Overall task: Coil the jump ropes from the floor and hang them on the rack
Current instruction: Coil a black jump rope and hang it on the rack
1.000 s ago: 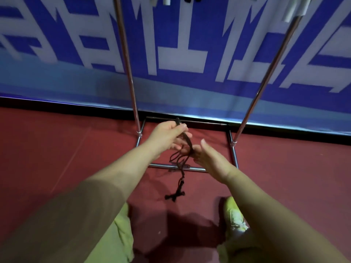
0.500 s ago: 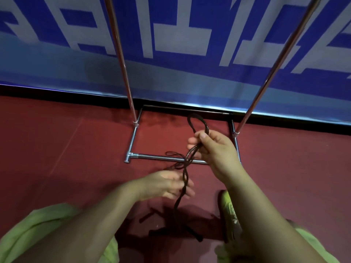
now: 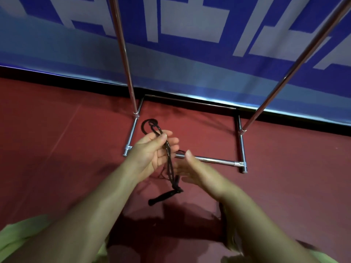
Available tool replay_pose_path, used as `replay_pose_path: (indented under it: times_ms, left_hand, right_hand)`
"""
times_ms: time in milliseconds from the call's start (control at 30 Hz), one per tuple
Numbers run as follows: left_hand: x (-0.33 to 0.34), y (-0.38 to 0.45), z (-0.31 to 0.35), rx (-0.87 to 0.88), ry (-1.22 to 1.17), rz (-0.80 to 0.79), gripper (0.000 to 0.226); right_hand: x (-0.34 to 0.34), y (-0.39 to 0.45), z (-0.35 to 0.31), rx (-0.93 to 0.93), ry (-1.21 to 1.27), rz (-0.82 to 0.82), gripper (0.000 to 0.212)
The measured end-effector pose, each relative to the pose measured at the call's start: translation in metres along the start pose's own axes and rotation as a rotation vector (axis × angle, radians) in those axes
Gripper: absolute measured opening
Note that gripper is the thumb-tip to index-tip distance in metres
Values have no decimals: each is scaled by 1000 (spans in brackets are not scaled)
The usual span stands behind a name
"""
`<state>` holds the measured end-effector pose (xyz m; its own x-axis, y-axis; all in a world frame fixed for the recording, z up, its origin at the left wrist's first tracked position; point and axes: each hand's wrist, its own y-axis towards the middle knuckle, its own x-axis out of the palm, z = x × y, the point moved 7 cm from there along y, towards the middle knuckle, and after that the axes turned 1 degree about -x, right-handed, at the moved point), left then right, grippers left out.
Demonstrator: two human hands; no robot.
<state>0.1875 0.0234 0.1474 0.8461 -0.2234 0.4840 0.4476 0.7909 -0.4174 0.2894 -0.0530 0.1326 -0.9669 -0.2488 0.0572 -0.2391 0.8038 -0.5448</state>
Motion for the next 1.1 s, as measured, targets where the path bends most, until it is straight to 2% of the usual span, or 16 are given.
replay_pose_path:
  times_ms: [133, 167, 267, 333, 433, 467, 567, 600, 667, 733, 833, 933, 1033, 1100]
  left_hand:
    - [-10, 9, 3, 27, 31, 52, 16]
    - [-14, 11, 3, 35, 38, 58, 16]
    - [-12, 13, -3, -3, 156, -15, 33]
    - [-3, 9, -18, -137, 238, -105, 44]
    - [18, -3, -42, -251, 151, -266, 44]
    - [21, -4, -50, -255, 152, -330, 51]
    - [24, -20, -68, -366, 381, -526, 91]
    - [25, -24, -72, -391, 395, -562, 95]
    - [29, -28, -74, -388, 356, -577, 81]
    - [37, -31, -77, -403, 355, -559, 52]
    - [45, -34, -80, -402, 450, -535, 23]
    - [50, -37, -78, -411, 525, -591, 20]
    - [52, -43, -75, -479, 439, -679, 26]
    - [49, -43, -71, -514, 327, -678, 25]
  right_hand:
    - [19, 9, -7, -88, -86, -54, 26]
    - [19, 12, -10, -95, -77, -39, 21]
    - [10, 13, -22, -97, 66, 33, 26]
    - [-1, 11, -33, -109, 186, 102, 28]
    - [-19, 7, -43, -143, 449, 197, 27]
    - [-24, 5, -45, -144, 525, 222, 26]
    - [-39, 3, -39, -120, 700, 321, 28]
    - [-43, 1, -38, -115, 761, 338, 29]
    - [-49, 0, -34, -124, 853, 369, 32]
    - [-50, -1, -29, -116, 864, 397, 34]
    - [-51, -2, -18, -66, 648, 448, 34]
    - [-63, -6, -15, -37, 188, 555, 36]
    - [-76, -17, -27, -176, -112, 653, 40]
    - [-70, -21, -38, -322, -174, 568, 36]
